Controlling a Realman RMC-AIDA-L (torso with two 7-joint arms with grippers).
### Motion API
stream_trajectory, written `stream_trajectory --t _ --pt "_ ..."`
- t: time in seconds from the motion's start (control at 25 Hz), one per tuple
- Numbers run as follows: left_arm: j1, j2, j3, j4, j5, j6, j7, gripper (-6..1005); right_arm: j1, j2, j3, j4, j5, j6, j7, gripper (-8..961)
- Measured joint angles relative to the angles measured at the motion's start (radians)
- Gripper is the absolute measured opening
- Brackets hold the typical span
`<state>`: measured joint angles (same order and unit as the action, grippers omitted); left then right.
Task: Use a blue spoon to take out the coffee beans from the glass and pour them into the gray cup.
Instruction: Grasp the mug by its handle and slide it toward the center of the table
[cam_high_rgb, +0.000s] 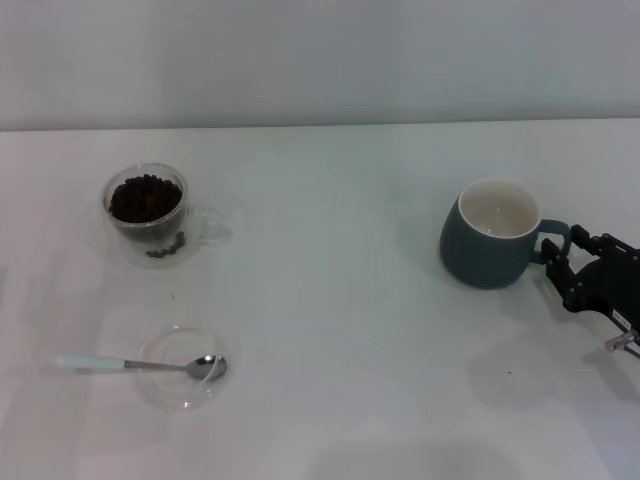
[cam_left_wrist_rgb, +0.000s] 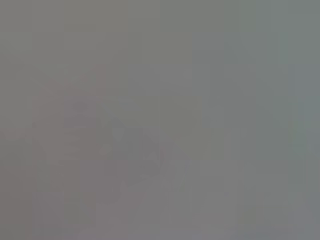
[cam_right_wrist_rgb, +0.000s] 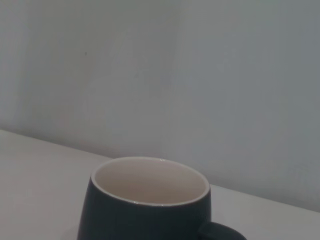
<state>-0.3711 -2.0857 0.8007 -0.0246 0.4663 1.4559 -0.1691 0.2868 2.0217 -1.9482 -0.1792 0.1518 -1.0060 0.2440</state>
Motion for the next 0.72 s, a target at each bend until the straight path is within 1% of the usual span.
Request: stream_trajectory --t 0.08,0.72 --pt "0.000 0.000 0.000 0.000 0.000 0.000 0.000 725 0.000 0.000 0.001 -0.002 0.000 0.000 0.001 402" --pt "-0.008 0.001 -0.001 0.003 -0.005 -0.004 -0.003 725 0.002 0.000 -0.015 -0.020 -0.007 -0.004 -0.001 282"
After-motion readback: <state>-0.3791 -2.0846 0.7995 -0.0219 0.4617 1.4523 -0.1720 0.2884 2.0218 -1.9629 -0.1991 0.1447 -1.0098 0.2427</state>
